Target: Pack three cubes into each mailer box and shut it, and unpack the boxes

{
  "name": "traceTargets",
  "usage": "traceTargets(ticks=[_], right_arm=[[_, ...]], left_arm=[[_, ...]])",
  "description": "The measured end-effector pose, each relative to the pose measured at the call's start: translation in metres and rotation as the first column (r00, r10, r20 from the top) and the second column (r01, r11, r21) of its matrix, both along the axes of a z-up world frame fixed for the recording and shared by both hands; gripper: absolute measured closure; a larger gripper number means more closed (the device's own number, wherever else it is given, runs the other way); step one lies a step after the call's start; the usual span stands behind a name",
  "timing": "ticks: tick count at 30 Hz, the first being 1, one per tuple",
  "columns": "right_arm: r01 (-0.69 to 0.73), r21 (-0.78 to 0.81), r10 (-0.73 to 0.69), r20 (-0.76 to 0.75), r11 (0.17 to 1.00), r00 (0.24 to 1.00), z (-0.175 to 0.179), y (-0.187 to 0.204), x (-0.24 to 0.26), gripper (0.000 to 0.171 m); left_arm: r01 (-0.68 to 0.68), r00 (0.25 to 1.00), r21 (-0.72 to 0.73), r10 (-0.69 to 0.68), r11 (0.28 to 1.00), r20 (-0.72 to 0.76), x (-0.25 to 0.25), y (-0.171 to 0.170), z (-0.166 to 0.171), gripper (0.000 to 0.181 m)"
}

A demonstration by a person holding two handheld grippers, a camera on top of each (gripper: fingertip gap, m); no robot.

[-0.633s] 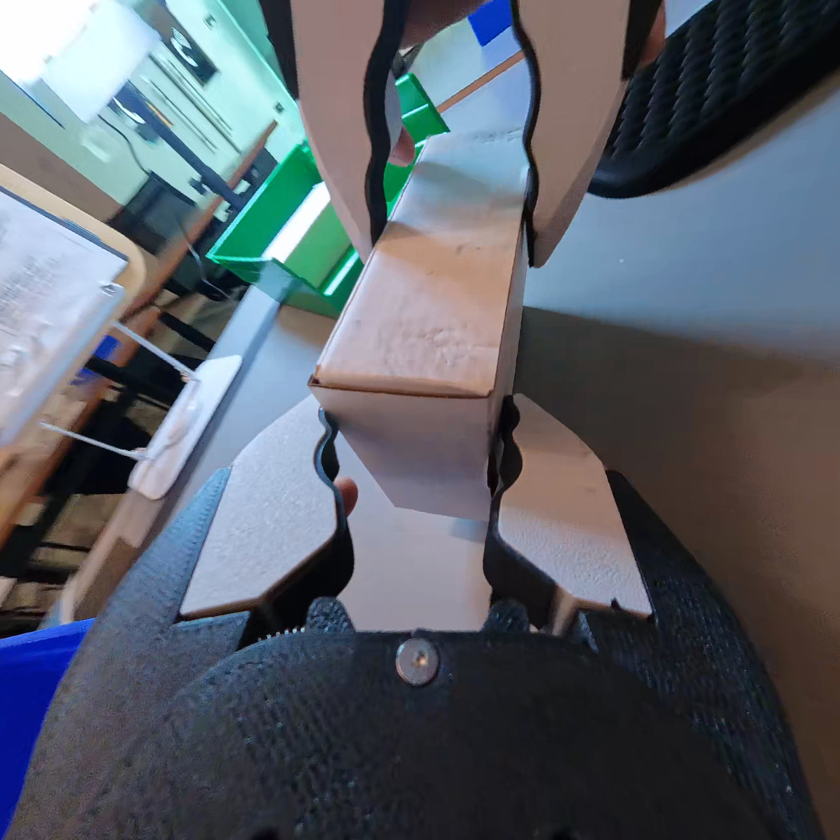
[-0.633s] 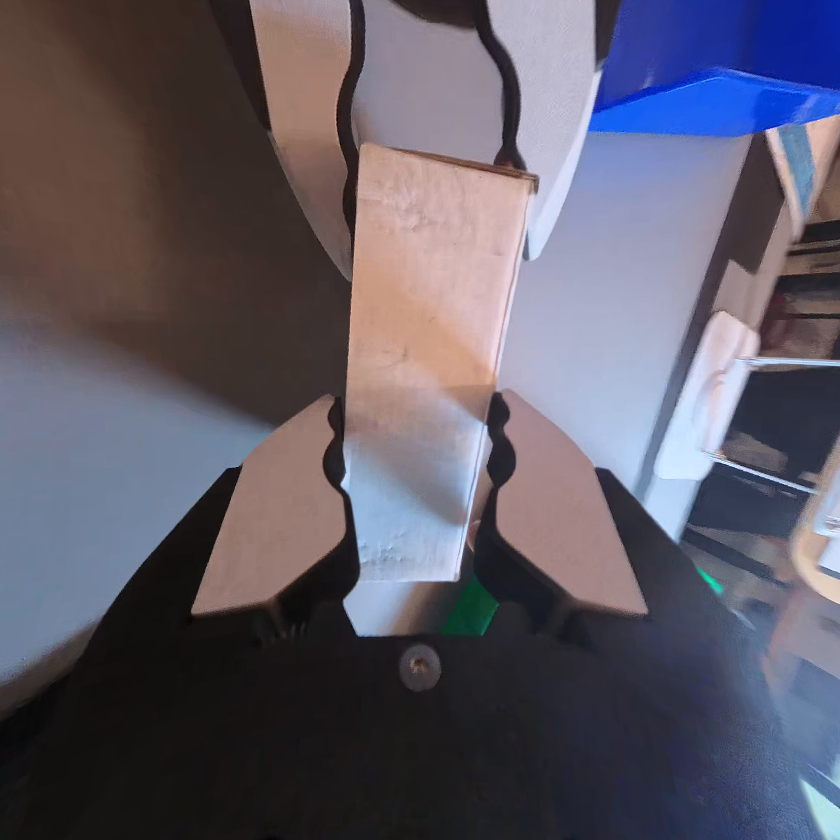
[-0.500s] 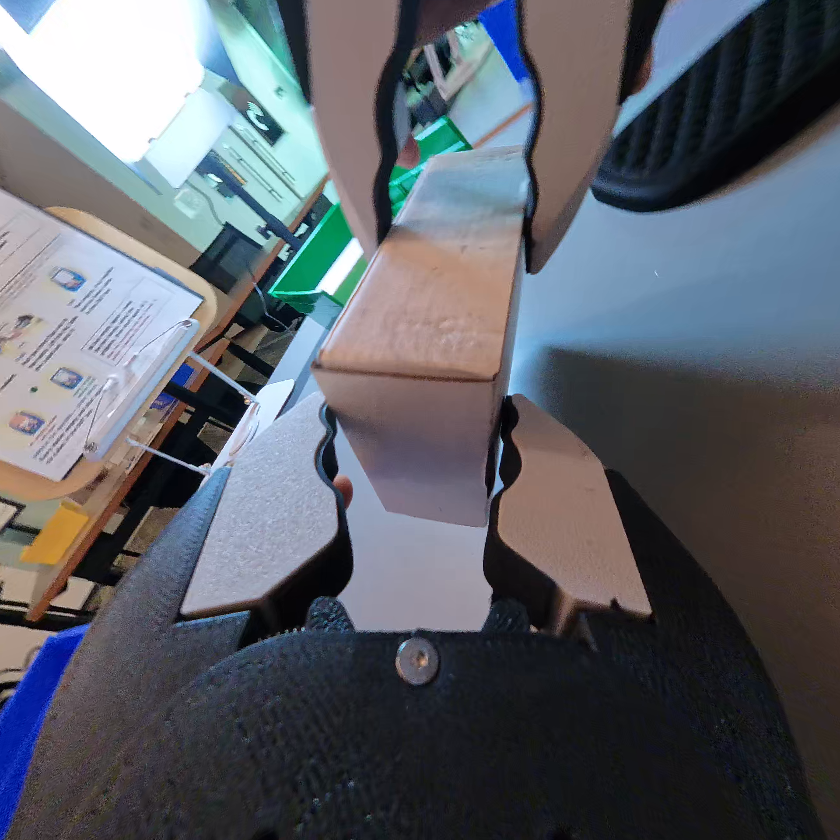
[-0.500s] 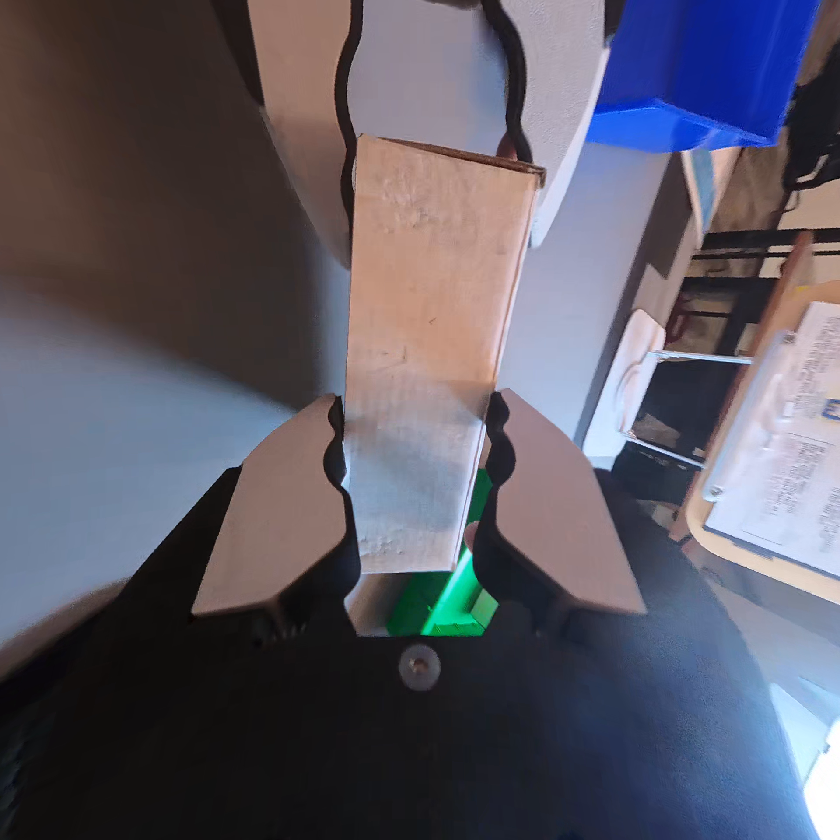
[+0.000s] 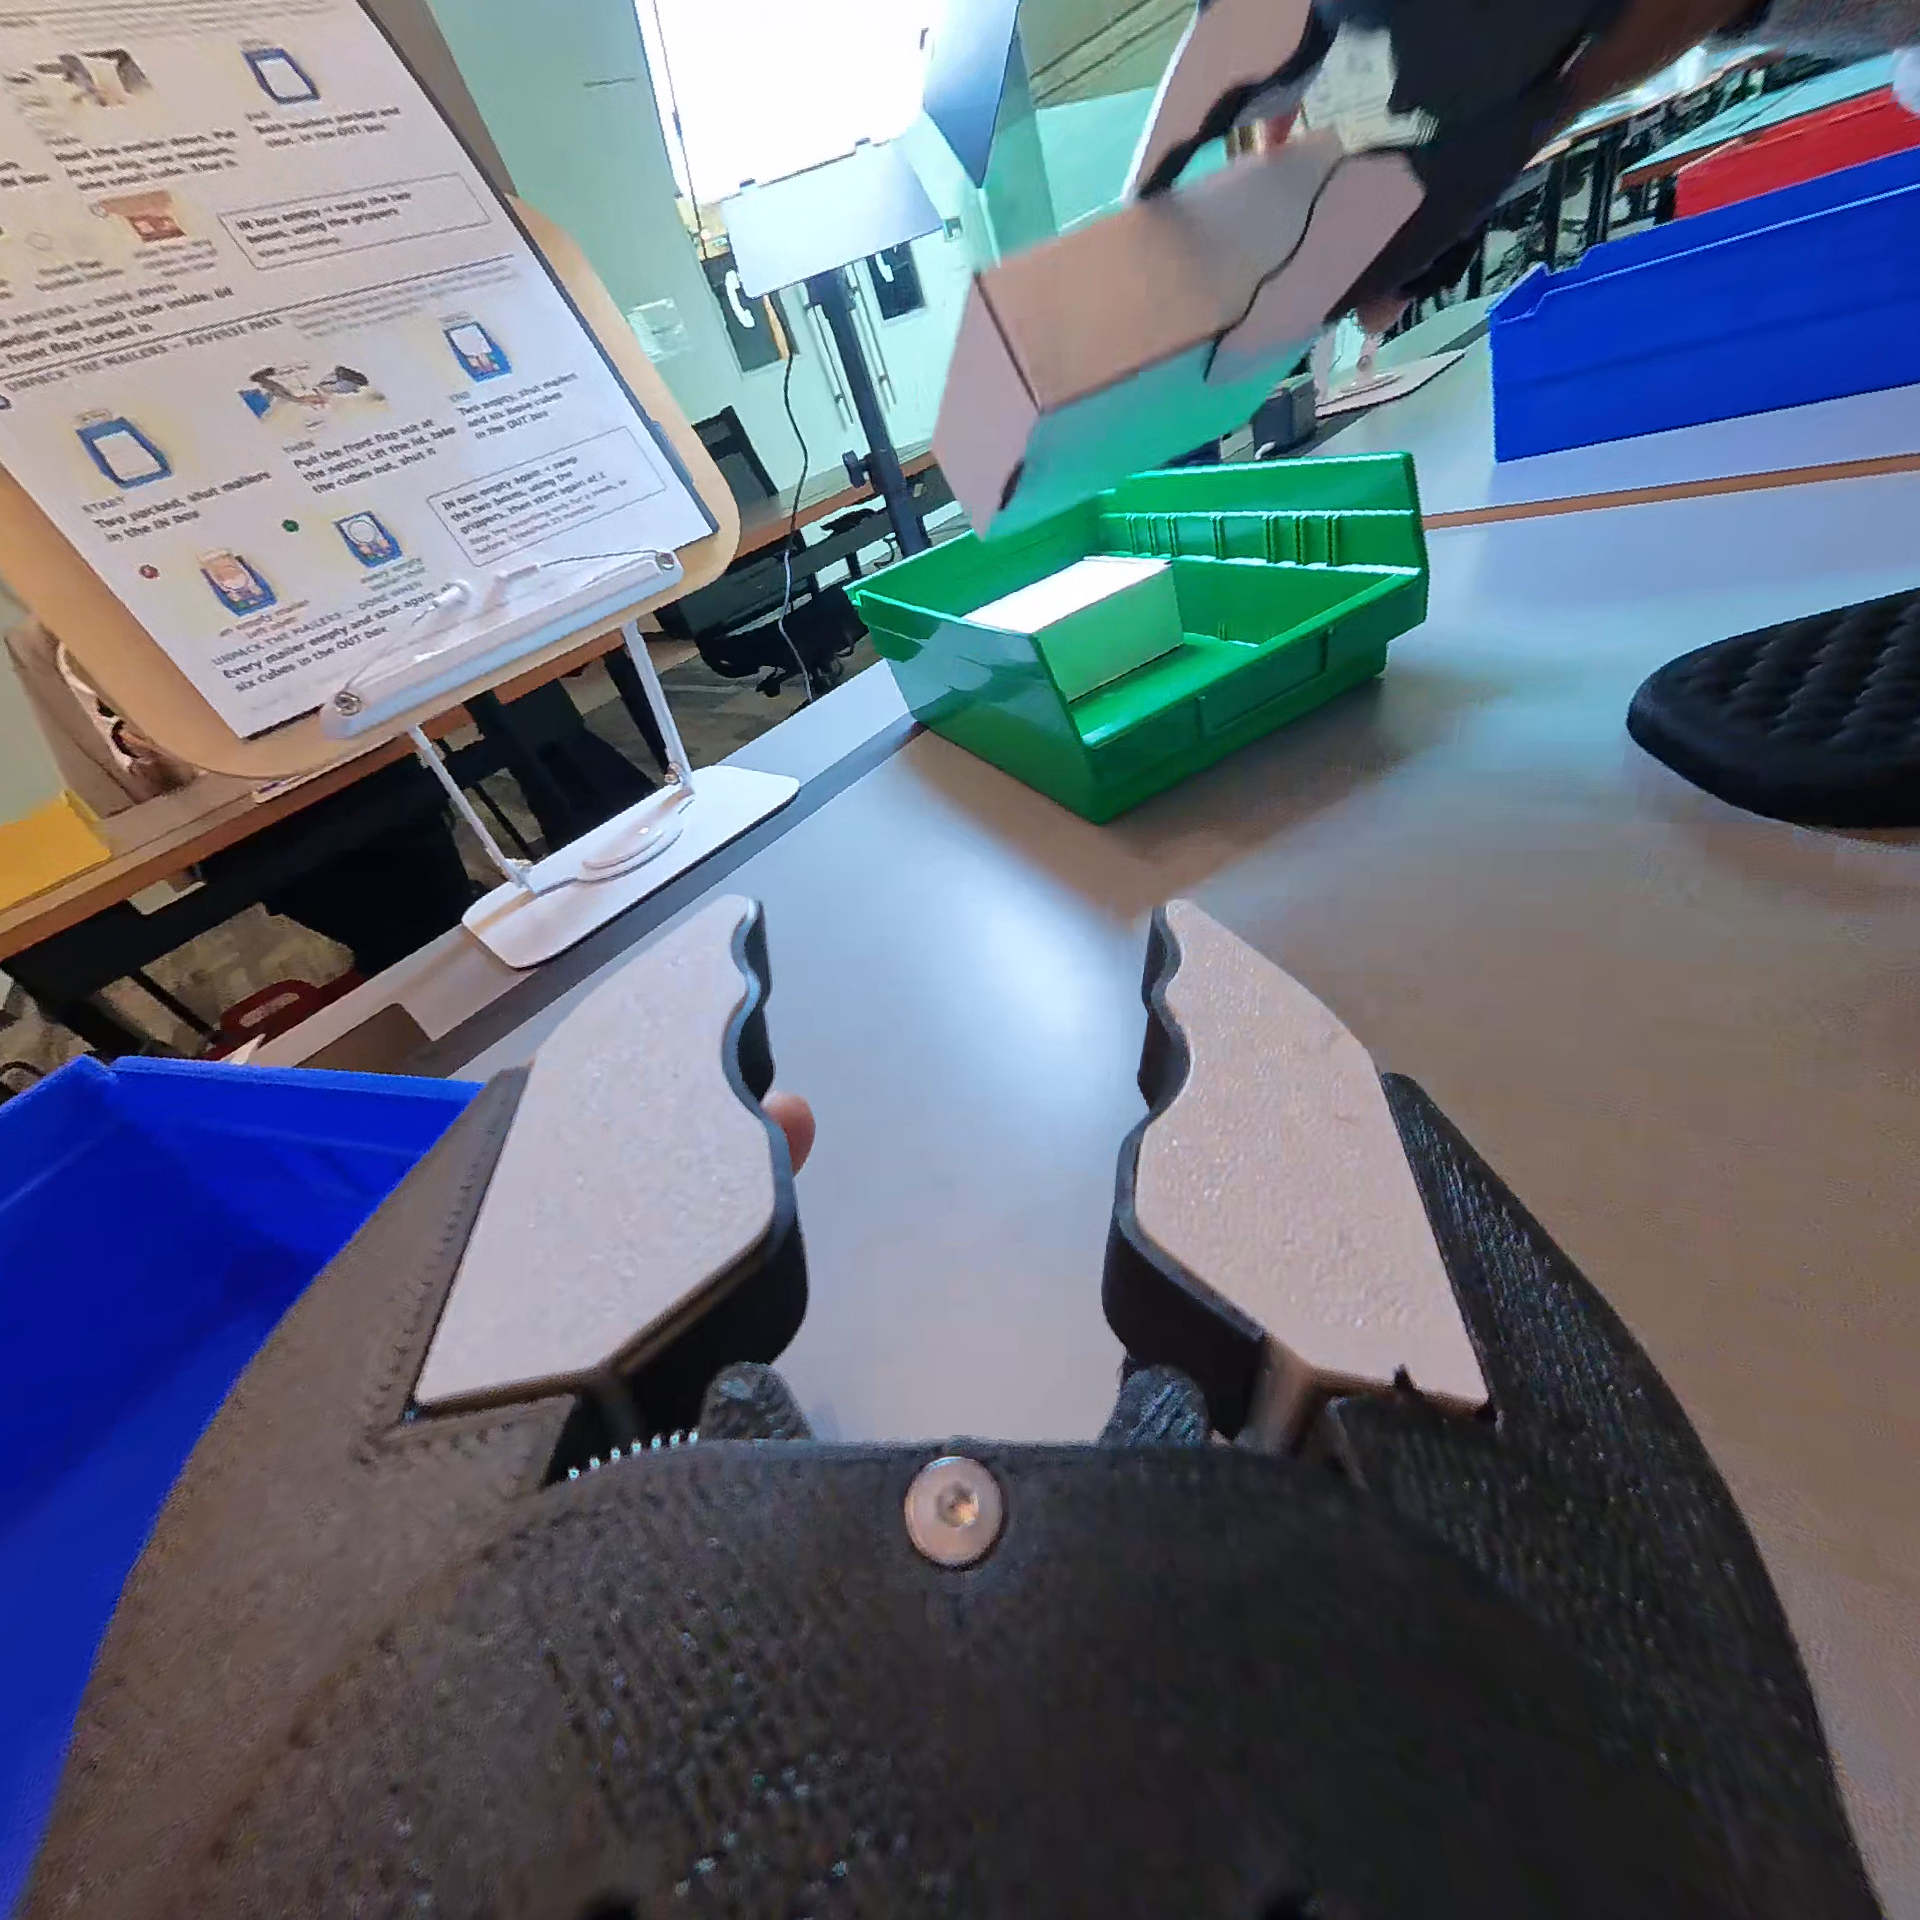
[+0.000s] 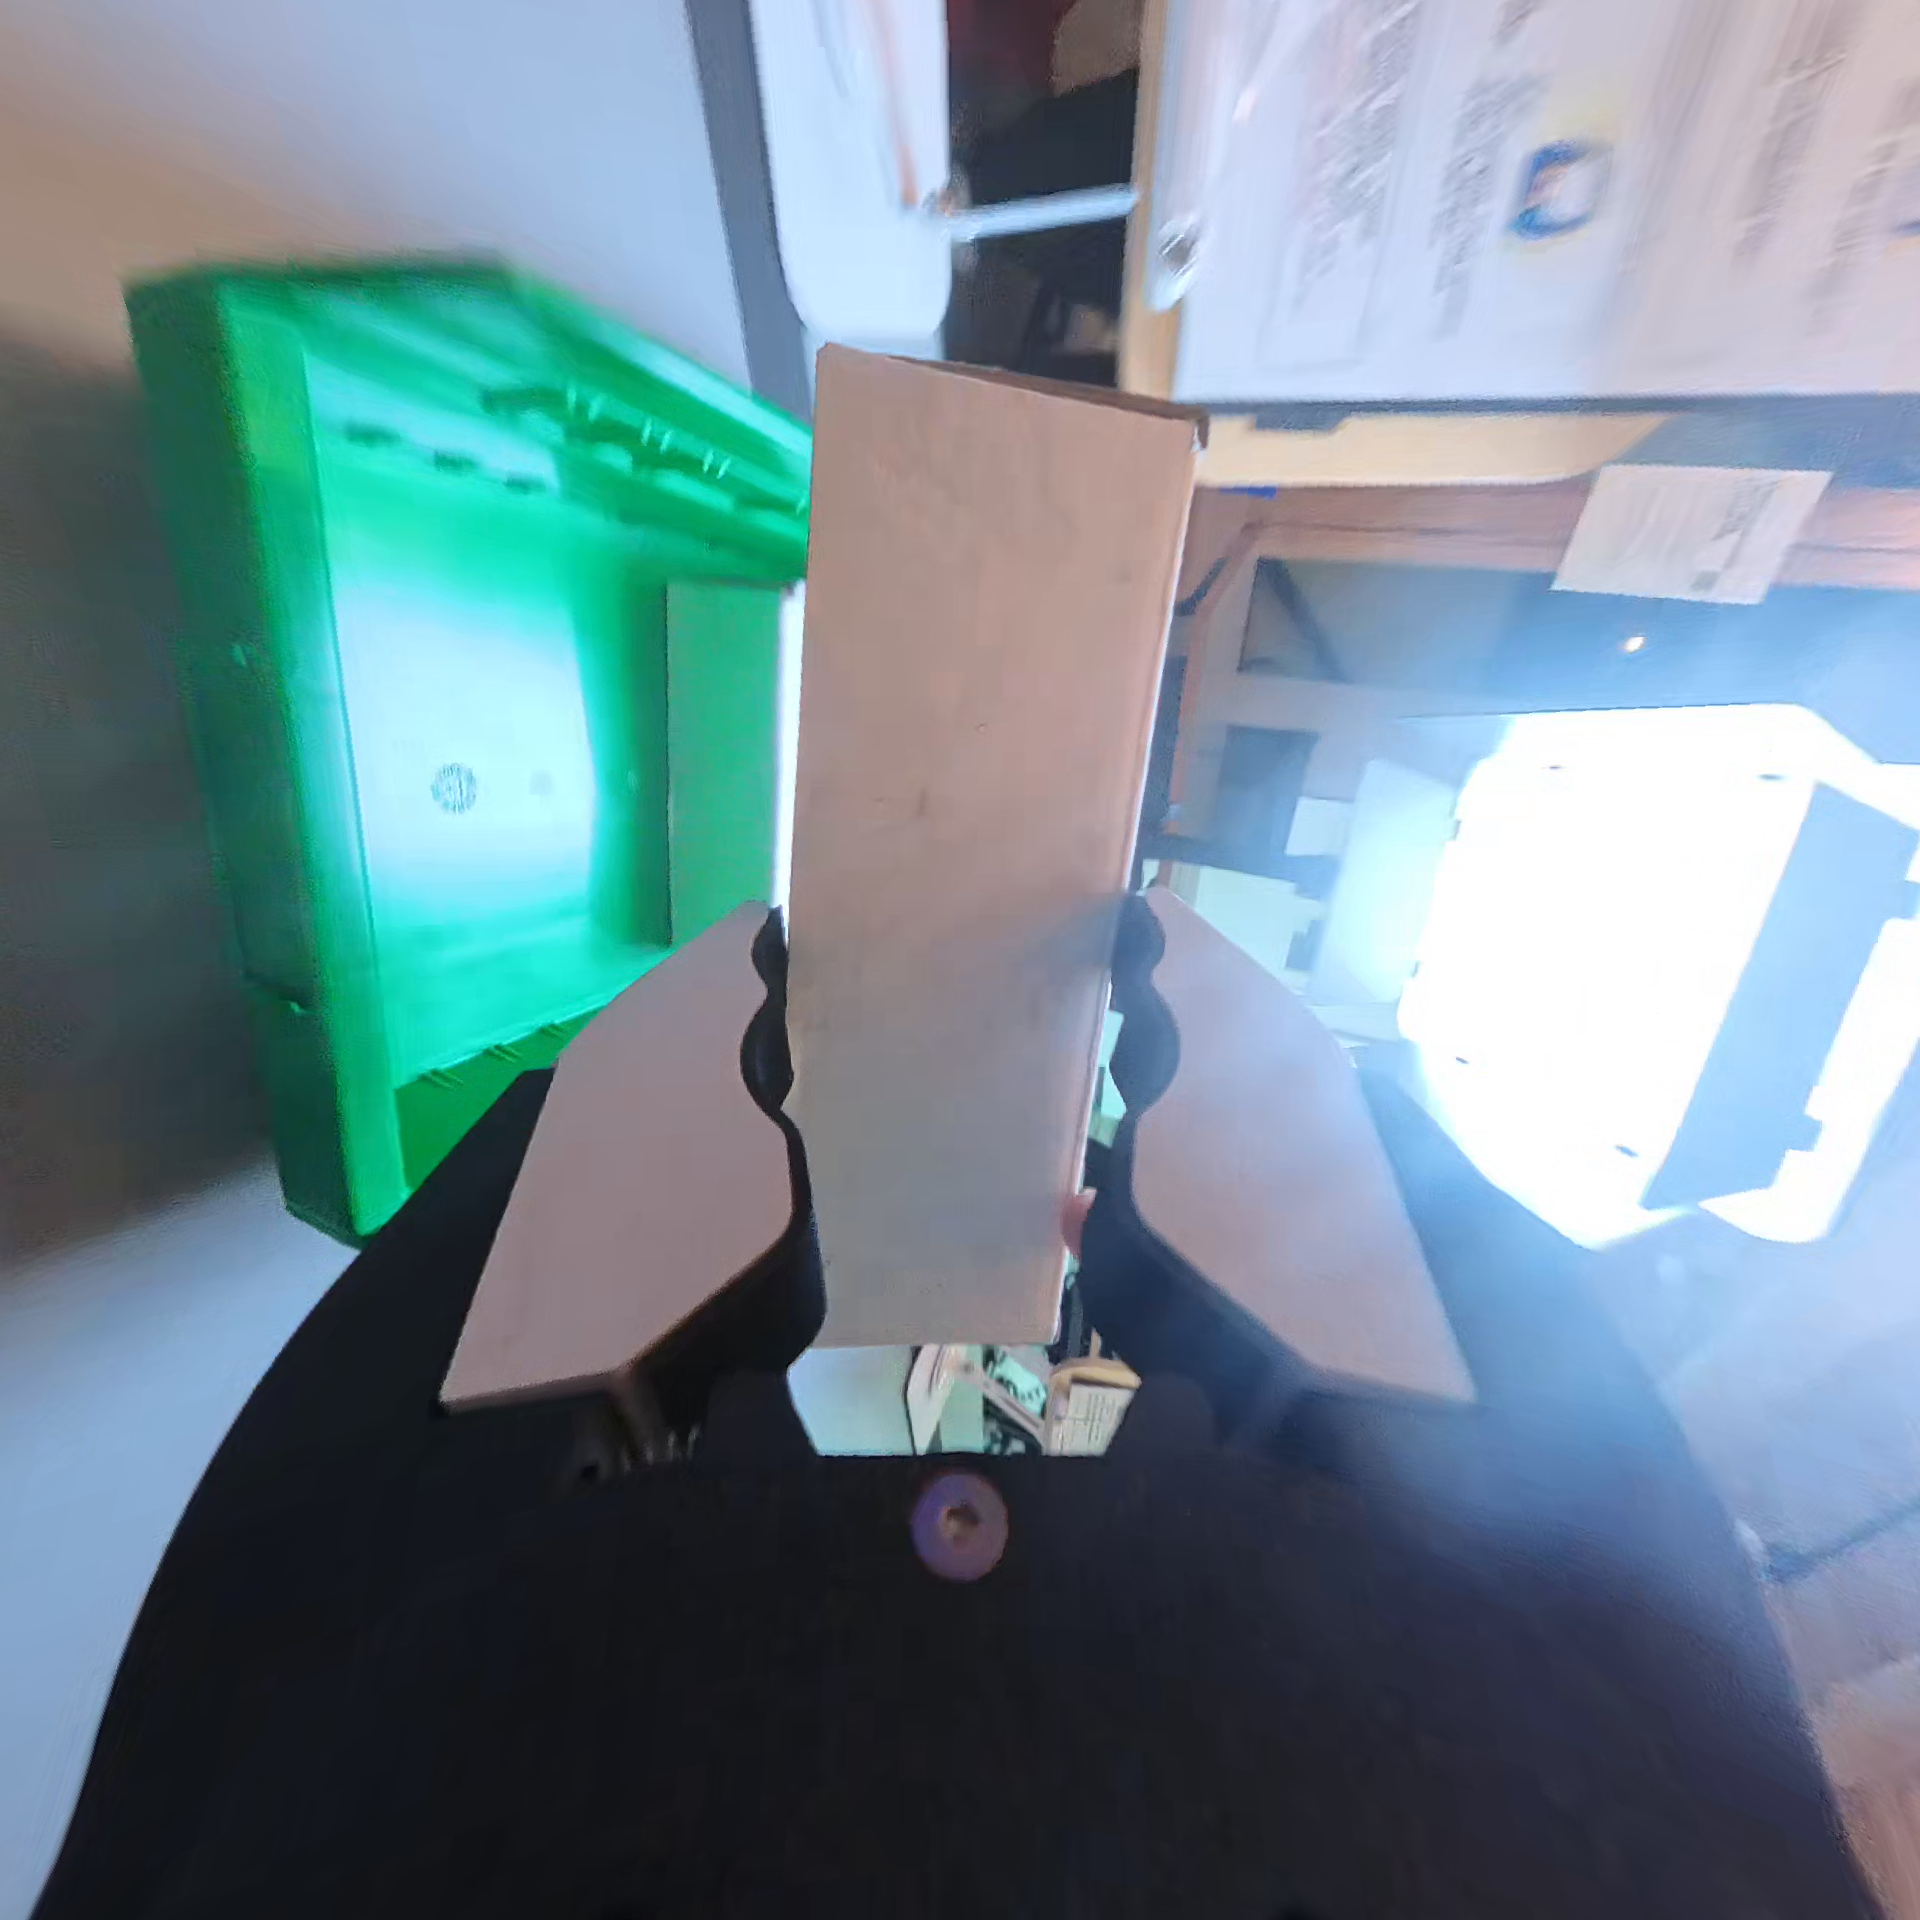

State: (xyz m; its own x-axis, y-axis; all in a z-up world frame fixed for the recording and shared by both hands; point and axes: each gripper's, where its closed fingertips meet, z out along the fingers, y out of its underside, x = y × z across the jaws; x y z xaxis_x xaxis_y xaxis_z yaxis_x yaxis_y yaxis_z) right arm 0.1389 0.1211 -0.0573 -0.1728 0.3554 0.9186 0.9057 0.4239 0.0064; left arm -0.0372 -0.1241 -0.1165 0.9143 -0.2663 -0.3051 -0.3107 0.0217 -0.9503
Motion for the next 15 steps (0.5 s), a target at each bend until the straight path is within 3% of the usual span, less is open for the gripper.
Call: traceTargets(ticks=[4,7,10,12,15], right_arm=[[0.013,-0.042,-0.008,0.122,0.999,0.993,-0.065,0.033,0.002,0.110],[0.020,-0.117,0.004,0.194,0.993,0.981,-0.108,0.036,0.001,0.109],[0.045,-0.222,-0.005,0.176,0.974,0.984,-0.115,0.034,0.000,0.108],[0.083,-0.410,-0.023,0.149,0.908,0.989,-0.121,0.023,0.000,0.109],[0.099,-0.534,-0.031,0.134,0.840,0.990,-0.123,0.018,-0.003,0.109]], left_arm=[[-0.027,1.000,-0.013,0.028,1.000,0.009,-0.009,0.001,-0.003,0.115],[-0.048,0.999,-0.029,0.048,0.998,0.010,-0.016,0.002,-0.007,0.116],[-0.059,0.998,-0.050,0.060,0.997,0.008,-0.021,0.004,-0.011,0.115],[-0.064,0.998,-0.066,0.065,0.996,0.013,-0.023,0.005,-0.014,0.115],[-0.067,0.998,-0.081,0.068,0.995,0.014,-0.025,0.006,-0.016,0.115]])
